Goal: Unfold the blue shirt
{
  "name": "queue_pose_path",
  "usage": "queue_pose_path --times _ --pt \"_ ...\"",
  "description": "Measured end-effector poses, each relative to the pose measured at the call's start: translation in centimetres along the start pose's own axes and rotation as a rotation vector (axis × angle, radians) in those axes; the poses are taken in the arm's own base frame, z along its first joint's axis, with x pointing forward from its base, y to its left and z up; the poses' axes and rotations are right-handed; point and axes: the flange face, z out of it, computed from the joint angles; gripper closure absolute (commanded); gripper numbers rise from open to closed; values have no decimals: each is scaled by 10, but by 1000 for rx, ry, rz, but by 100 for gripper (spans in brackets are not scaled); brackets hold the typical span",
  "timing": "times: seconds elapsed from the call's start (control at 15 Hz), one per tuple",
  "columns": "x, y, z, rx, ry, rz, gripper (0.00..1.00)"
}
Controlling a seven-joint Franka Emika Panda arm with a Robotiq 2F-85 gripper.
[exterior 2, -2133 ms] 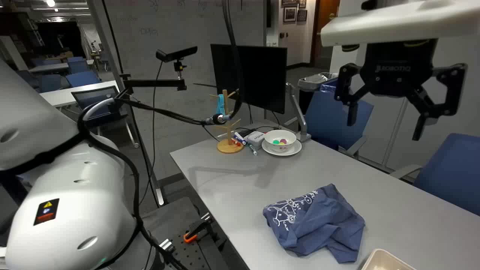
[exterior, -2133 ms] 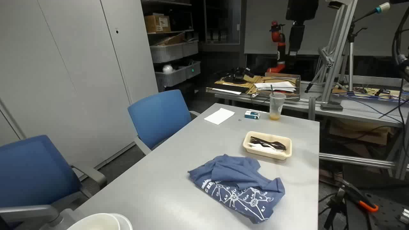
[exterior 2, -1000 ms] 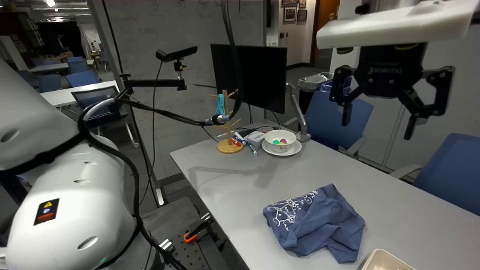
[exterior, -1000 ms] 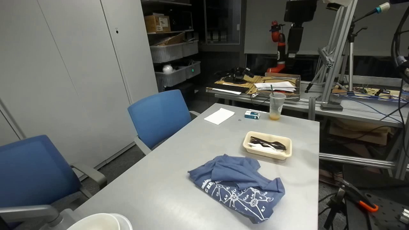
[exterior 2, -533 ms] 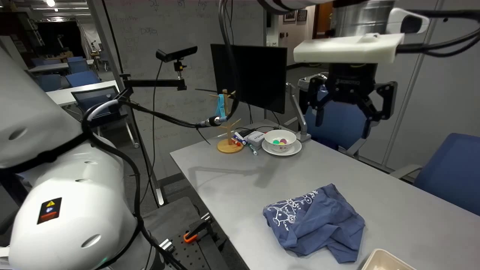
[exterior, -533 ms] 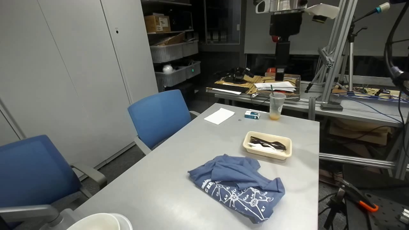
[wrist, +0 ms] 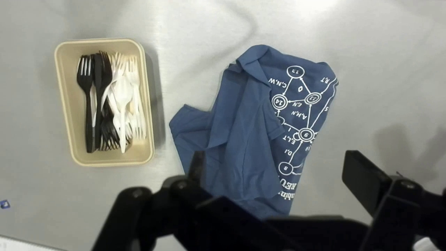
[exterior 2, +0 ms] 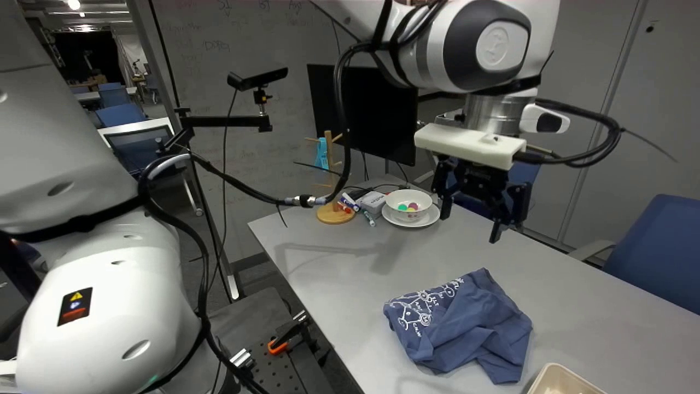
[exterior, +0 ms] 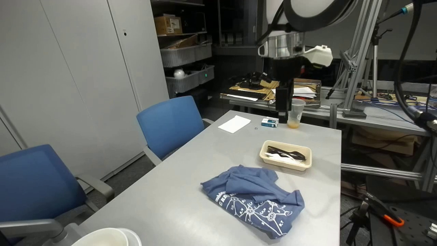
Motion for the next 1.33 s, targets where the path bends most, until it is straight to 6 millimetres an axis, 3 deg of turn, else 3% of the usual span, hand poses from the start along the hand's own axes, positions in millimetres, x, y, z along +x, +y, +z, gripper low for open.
queue_pose_path --times 0.33,0.6,0.73,1.13,1.33 --pt "-4 1 74 13 -61 95 0" --pt "-13 1 123 36 -96 122 0" --pt "-13 0 134 37 -106 129 0" --pt "-13 0 138 36 -115 127 0" --pt "-10 -5 161 35 -131 101 0"
